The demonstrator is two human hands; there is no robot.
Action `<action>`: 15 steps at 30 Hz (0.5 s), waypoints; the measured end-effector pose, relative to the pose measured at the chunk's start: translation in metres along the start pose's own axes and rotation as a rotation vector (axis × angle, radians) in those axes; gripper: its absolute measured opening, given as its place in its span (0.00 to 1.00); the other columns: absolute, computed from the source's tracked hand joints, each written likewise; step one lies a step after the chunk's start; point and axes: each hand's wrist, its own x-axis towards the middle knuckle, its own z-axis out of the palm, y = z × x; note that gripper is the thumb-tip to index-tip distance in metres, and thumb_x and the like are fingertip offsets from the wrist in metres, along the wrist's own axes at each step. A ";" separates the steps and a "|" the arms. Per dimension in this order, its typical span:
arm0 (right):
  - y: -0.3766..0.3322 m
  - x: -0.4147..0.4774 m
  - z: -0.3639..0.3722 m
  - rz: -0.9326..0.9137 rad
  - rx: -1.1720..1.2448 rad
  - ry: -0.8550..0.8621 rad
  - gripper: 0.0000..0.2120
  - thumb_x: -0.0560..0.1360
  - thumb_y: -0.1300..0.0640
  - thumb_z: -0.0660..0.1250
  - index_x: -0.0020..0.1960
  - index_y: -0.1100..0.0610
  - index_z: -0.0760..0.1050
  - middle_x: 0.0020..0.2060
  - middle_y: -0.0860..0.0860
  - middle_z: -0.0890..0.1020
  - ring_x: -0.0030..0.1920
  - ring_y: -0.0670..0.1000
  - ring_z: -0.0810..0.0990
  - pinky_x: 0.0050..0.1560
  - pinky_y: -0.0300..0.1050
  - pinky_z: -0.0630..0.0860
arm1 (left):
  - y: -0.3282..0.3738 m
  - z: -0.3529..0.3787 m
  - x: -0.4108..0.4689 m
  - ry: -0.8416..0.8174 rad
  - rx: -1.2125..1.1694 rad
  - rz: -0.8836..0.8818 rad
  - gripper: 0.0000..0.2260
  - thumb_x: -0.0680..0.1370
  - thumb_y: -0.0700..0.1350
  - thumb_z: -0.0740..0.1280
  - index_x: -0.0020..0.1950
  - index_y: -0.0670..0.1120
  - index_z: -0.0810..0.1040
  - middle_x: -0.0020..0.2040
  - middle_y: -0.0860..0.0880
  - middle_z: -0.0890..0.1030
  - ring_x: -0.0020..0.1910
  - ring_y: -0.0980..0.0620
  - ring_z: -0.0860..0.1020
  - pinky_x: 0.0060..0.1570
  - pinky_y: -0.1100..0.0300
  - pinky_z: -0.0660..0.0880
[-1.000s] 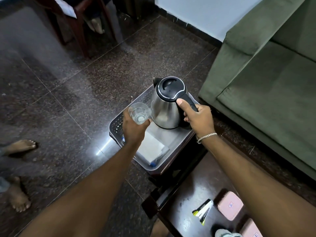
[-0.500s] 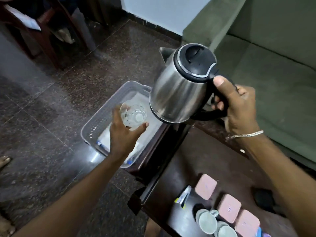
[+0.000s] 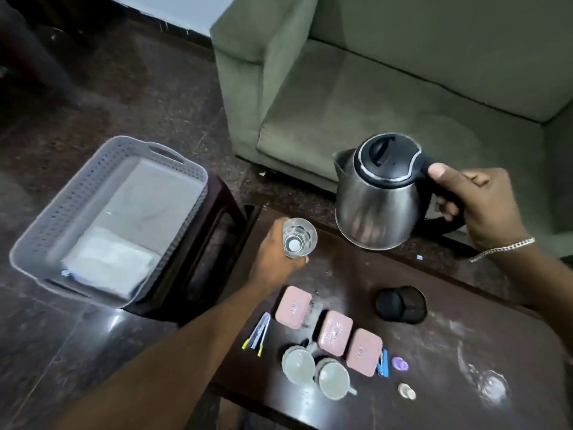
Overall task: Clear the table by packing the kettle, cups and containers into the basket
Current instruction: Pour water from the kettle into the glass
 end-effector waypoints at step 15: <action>0.065 0.001 -0.039 -0.098 -0.656 -0.466 0.43 0.61 0.20 0.68 0.28 0.62 0.65 0.20 0.45 0.60 0.25 0.46 0.57 0.25 0.41 0.53 | -0.020 0.096 -0.003 -0.163 0.102 -0.077 0.39 0.63 0.43 0.83 0.69 0.52 0.68 0.59 0.51 0.81 0.55 0.49 0.81 0.57 0.52 0.79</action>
